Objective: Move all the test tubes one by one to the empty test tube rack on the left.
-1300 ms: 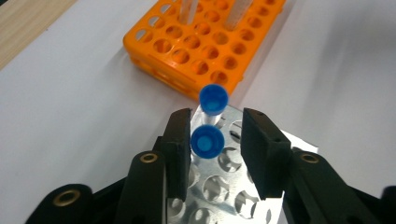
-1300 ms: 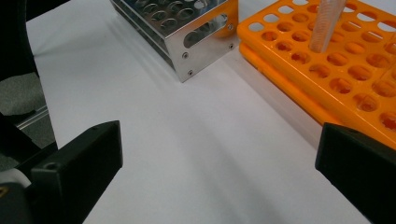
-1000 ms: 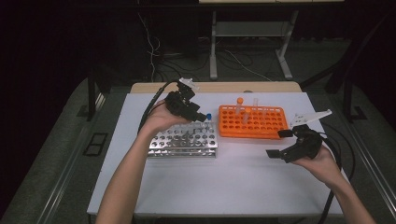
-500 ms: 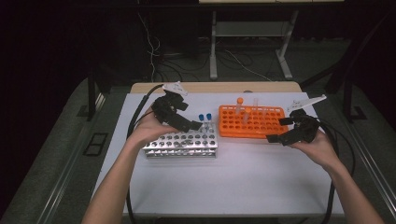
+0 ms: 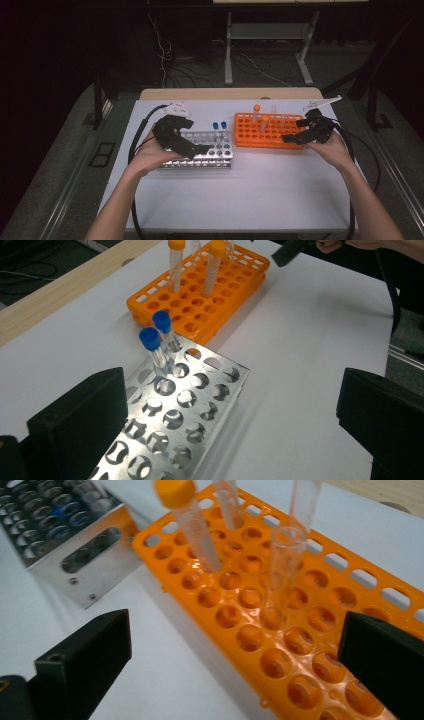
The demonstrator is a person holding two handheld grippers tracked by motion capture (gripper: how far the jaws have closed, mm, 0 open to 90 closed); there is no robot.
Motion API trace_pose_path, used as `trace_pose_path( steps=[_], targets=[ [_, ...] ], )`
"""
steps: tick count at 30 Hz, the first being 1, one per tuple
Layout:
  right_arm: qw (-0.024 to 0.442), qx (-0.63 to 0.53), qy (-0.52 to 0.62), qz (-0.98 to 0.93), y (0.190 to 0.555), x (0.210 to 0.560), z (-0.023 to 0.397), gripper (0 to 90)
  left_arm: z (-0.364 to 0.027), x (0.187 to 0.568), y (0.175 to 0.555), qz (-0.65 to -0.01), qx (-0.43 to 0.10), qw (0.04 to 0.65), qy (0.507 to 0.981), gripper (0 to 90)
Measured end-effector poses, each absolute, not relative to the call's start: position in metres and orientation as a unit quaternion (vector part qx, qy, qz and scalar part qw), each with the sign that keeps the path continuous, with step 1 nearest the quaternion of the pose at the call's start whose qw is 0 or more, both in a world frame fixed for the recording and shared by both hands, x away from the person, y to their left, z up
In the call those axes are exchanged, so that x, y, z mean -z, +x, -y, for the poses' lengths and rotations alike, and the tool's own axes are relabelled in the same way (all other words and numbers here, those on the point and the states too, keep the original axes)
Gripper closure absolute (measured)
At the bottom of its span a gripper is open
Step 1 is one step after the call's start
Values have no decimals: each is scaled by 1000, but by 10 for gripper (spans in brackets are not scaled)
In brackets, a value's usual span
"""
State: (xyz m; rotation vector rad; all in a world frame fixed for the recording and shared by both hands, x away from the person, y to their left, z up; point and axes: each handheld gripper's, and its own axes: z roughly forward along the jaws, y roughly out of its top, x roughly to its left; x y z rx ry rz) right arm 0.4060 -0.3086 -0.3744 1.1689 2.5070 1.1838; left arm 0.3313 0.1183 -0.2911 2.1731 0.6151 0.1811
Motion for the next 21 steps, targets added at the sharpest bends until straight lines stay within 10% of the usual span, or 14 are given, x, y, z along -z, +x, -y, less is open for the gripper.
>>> trace_pose_path(
  steps=[7,21],
  targets=[
    [67,-390,407,-823,424,392,314,66,-118,298,322,-239,-67,424,871,0],
    [88,-395,389,-828,434,405,311,462,-127,306,319,-247,-63,427,868,0]
  ],
)
